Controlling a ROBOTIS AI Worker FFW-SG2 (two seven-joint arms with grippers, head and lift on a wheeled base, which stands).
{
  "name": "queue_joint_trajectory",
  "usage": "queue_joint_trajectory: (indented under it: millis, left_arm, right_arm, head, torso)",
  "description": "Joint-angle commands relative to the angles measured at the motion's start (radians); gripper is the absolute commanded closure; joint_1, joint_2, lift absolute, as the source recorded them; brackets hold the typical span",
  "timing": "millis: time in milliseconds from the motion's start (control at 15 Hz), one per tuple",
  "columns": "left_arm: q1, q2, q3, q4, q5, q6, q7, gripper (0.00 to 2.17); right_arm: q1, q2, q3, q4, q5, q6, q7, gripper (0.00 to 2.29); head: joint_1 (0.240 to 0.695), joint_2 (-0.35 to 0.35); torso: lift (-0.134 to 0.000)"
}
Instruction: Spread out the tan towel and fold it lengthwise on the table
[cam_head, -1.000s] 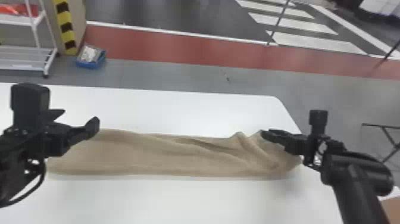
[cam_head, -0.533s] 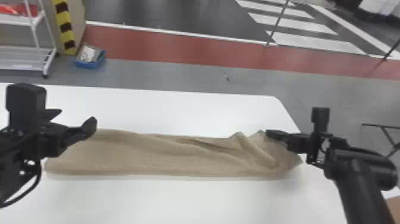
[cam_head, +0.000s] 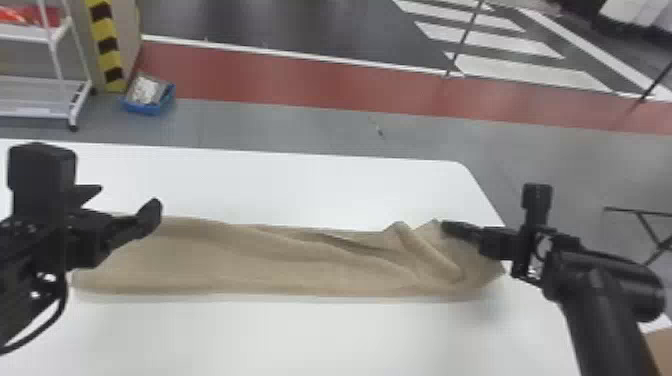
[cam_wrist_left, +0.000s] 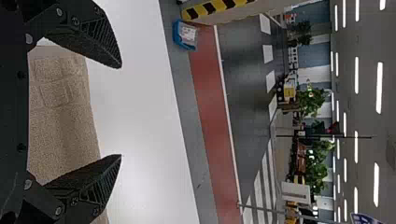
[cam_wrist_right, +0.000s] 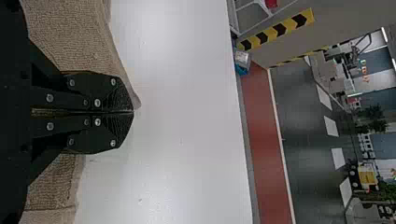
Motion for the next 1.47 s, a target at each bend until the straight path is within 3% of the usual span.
queue_joint_trajectory:
  millis: [0, 400, 600, 733, 800, 1133, 1400]
  left_arm:
    - [0.005, 0.000, 0.000, -0.003, -0.001, 0.000, 0.000, 0.23]
    - [0.019, 0.008, 0.003, -0.023, -0.002, 0.006, -0.001, 0.23]
    - [0.019, 0.009, 0.000, -0.023, -0.002, 0.006, -0.003, 0.23]
    - [0.019, 0.011, 0.000, -0.023, -0.004, 0.006, -0.003, 0.23]
    - [0.019, 0.011, 0.000, -0.023, -0.004, 0.006, -0.003, 0.23]
    - [0.019, 0.011, -0.003, -0.024, -0.005, 0.006, -0.003, 0.23]
    - [0.019, 0.011, -0.003, -0.026, -0.007, 0.006, -0.003, 0.23]
  right_arm:
    - [0.003, 0.008, -0.003, -0.007, -0.001, 0.003, 0.000, 0.10]
    - [0.002, 0.008, 0.019, -0.001, 0.018, -0.012, -0.008, 0.24]
    - [-0.001, 0.008, 0.022, -0.001, 0.024, -0.006, 0.000, 0.56]
    - [-0.003, 0.005, 0.020, -0.003, 0.027, 0.006, 0.000, 0.61]
    - [-0.003, 0.002, 0.020, -0.003, 0.027, 0.019, 0.001, 0.79]
    - [-0.004, 0.002, 0.013, -0.009, 0.019, 0.049, 0.021, 1.02]
    - [0.063, 0.023, -0.018, -0.161, -0.024, 0.132, 0.035, 1.02]
  head:
    - [0.695, -0.292]
    - [0.695, -0.287]
    - [0.695, -0.286]
    - [0.695, -0.285]
    - [0.695, -0.285]
    - [0.695, -0.289]
    - [0.695, -0.287]
  torso:
    - [-0.124]
    - [-0.124]
    - [-0.124]
    - [-0.124]
    - [-0.124]
    - [-0.124]
    - [-0.124]
